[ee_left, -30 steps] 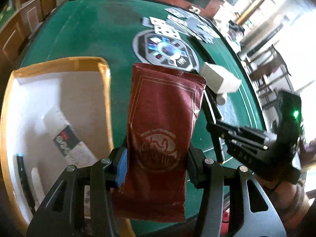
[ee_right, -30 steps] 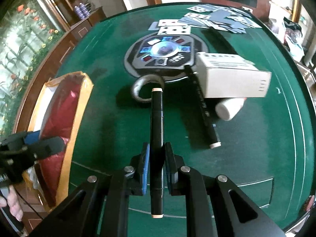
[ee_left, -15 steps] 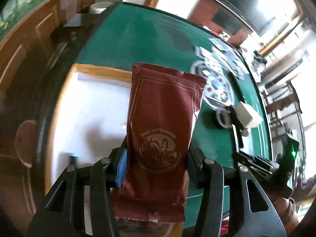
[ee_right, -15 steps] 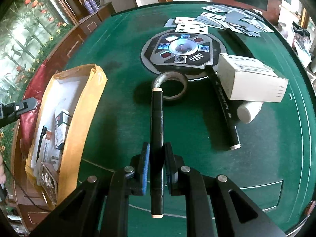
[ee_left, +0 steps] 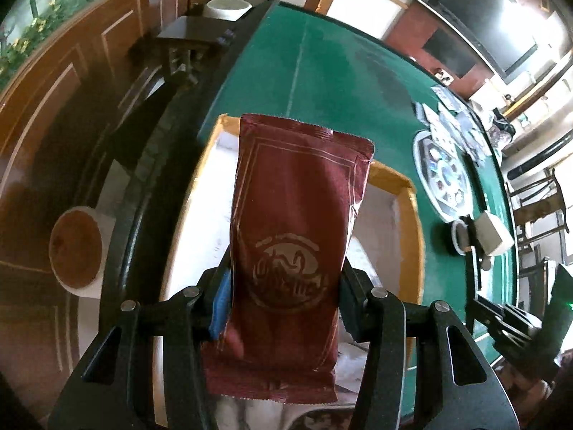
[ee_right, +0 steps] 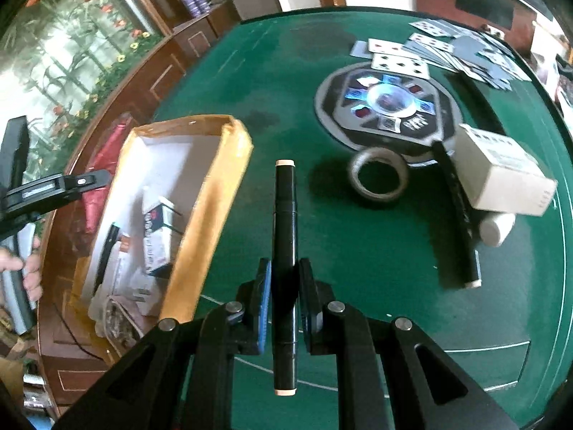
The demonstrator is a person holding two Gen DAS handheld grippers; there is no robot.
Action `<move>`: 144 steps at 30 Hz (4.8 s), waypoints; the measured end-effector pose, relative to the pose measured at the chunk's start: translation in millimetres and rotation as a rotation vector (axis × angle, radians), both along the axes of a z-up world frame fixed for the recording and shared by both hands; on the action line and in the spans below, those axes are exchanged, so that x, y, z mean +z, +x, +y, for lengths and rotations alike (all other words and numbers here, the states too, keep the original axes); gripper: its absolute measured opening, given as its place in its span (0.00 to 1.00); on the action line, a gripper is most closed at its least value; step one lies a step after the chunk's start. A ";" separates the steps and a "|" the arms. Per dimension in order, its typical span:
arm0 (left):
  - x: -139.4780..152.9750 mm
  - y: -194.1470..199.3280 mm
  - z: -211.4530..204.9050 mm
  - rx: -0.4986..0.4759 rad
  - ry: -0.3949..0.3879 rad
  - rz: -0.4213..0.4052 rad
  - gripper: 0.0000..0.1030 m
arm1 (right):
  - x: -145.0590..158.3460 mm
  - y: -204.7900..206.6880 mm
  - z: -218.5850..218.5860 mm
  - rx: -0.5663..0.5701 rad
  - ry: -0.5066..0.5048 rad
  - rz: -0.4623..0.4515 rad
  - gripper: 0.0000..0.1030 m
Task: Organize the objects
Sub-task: 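Carry the red pouch with the left tool while the right tool carries the marker over the tray, then release the red pouch into the tray with the left tool while the right tool releases the marker, then grasp a black marker with the right tool while the left tool moves to the tape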
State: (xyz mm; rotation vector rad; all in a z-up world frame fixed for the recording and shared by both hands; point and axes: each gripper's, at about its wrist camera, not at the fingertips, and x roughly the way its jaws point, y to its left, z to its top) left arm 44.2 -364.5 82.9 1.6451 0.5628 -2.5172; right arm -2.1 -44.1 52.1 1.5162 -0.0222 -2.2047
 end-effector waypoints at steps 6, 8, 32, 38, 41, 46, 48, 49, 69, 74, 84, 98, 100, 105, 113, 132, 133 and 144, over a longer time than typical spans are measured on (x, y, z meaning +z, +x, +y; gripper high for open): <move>-16.5 -3.4 -9.2 -0.002 0.022 -0.040 0.48 | 6.4 5.3 -24.9 0.061 -0.014 -0.003 0.12; -21.0 -4.7 -9.6 -0.004 0.019 -0.051 0.48 | 7.1 6.6 -34.7 0.083 -0.023 -0.014 0.12; -42.4 -14.1 -17.2 -0.012 -0.029 -0.098 0.48 | -24.8 -3.9 -162.2 0.196 -0.168 -0.314 0.12; -43.5 -11.8 -16.0 -0.006 -0.029 -0.094 0.48 | -37.2 -10.8 -160.2 0.146 -0.128 -0.303 0.12; -43.8 -11.2 -13.8 -0.007 -0.036 -0.095 0.48 | -36.3 -17.6 -151.3 0.102 -0.130 -0.289 0.12; -44.8 -11.9 -10.1 -0.019 -0.057 -0.099 0.48 | -37.7 -19.4 -148.1 0.078 -0.149 -0.311 0.12; -45.8 -11.7 -8.4 -0.022 -0.065 -0.100 0.48 | -36.7 -19.8 -150.0 0.085 -0.148 -0.309 0.12; -46.0 -11.8 -8.0 -0.023 -0.068 -0.101 0.48 | -36.0 -18.9 -150.5 0.089 -0.148 -0.309 0.12; -22.2 -2.7 -5.9 0.001 -0.046 -0.034 0.70 | 0.2 -13.6 -138.5 0.134 -0.185 -0.232 0.62; 1.5 8.0 9.1 -0.021 0.016 0.015 0.70 | 33.4 -6.3 -110.4 0.127 -0.178 -0.087 0.76; 30.2 -0.3 91.6 -0.162 0.092 0.039 0.77 | 39.8 -31.5 -26.2 -0.063 -0.184 -0.029 0.80; 2.8 -17.8 227.9 -0.443 0.203 -0.049 0.78 | 63.5 -43.1 109.2 -0.263 -0.212 0.048 0.80; -1.6 -20.6 237.8 -0.443 0.201 -0.062 0.78 | 66.1 -38.5 124.8 -0.276 -0.207 0.059 0.81; -11.4 -32.8 250.7 -0.405 0.210 -0.061 0.78 | 55.5 -27.7 174.4 -0.373 -0.173 0.051 0.84; -33.6 -72.0 265.0 -0.315 0.141 -0.039 0.78 | 29.7 -22.9 222.2 -0.511 -0.173 0.002 0.84; -61.5 -111.9 283.7 -0.356 -0.095 -0.018 0.58 | 13.3 -38.0 211.4 -0.372 -0.134 -0.056 0.81; -61.3 -108.4 284.1 -0.354 -0.091 -0.019 0.58 | 10.4 -38.5 205.4 -0.343 -0.129 -0.057 0.76; -59.0 -47.1 267.6 -0.297 -0.047 -0.045 0.58 | -24.0 -54.0 120.0 -0.076 0.074 -0.048 0.31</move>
